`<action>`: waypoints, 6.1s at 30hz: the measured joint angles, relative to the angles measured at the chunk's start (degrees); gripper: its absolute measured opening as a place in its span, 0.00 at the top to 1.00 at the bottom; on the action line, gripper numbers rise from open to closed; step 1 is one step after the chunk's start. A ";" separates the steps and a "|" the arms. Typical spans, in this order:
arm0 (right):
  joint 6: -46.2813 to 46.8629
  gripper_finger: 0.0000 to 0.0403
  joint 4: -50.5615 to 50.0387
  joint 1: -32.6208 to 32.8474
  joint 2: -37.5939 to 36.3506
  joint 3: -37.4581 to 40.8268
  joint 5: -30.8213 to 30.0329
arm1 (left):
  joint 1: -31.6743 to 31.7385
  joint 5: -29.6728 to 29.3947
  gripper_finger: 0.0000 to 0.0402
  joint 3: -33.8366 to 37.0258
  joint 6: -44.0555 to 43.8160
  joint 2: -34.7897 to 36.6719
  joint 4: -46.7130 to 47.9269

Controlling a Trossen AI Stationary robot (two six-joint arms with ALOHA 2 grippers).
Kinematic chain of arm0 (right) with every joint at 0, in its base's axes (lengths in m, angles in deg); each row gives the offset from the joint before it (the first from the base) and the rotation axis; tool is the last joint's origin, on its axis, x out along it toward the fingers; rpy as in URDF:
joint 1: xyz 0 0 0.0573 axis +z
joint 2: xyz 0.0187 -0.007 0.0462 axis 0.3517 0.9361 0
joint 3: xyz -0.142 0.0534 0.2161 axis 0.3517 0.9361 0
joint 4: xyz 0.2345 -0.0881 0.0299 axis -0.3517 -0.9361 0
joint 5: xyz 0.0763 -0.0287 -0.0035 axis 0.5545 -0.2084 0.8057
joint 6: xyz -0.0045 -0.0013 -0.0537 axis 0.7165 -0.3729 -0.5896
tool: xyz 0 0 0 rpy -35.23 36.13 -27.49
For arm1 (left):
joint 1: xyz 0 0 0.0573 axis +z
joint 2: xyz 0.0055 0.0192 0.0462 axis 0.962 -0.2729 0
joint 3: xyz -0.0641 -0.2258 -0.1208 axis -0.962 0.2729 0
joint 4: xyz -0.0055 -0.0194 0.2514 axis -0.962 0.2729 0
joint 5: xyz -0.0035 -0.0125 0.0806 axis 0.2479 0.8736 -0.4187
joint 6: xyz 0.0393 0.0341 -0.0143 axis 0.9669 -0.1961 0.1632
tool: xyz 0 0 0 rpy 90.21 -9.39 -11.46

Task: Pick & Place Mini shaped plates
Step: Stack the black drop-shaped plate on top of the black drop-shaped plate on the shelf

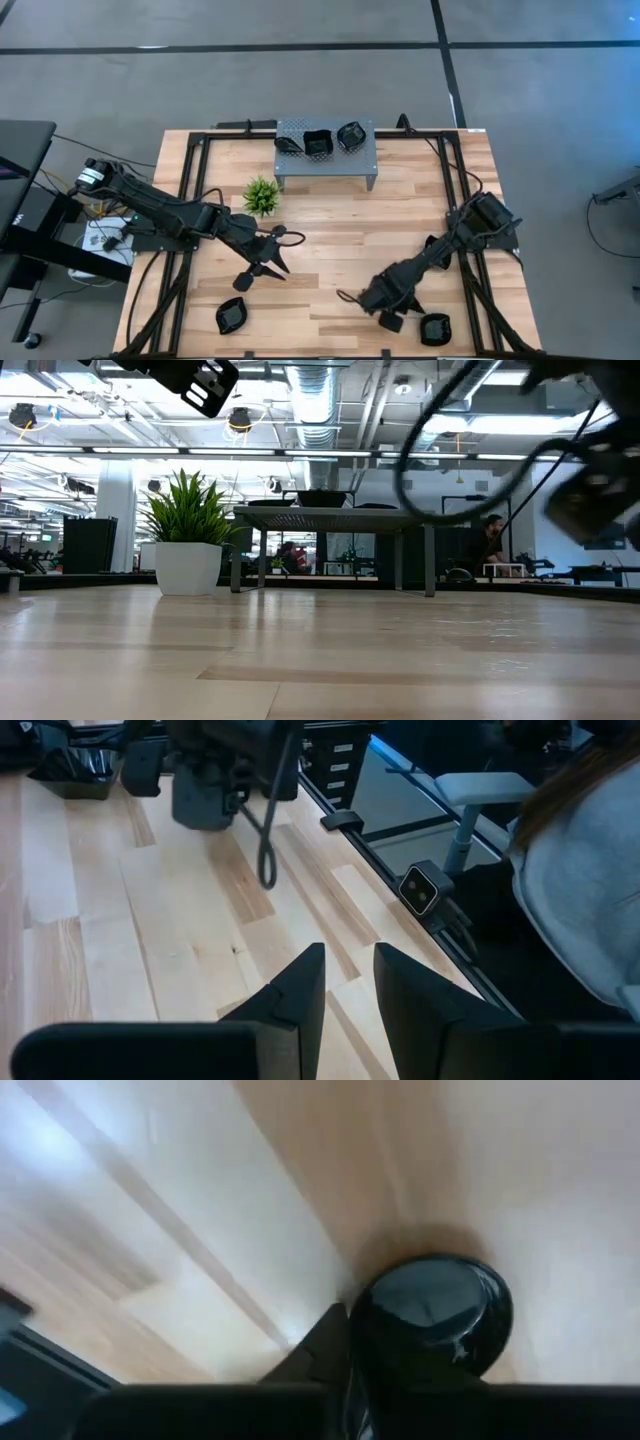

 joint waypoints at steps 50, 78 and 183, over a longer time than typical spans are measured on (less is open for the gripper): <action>-51.86 0.99 22.71 -27.67 -4.15 -1.28 -30.99 | 13.55 -11.85 0.64 0.04 9.27 -22.18 -16.40; -45.90 0.77 -6.28 -27.10 -22.19 -9.12 -44.93 | 12.07 -8.98 0.62 0.58 9.25 -17.55 -20.05; -58.47 0.77 57.59 -29.33 -68.93 49.26 -29.44 | 57.64 1.49 0.98 -6.75 37.45 -8.43 4.47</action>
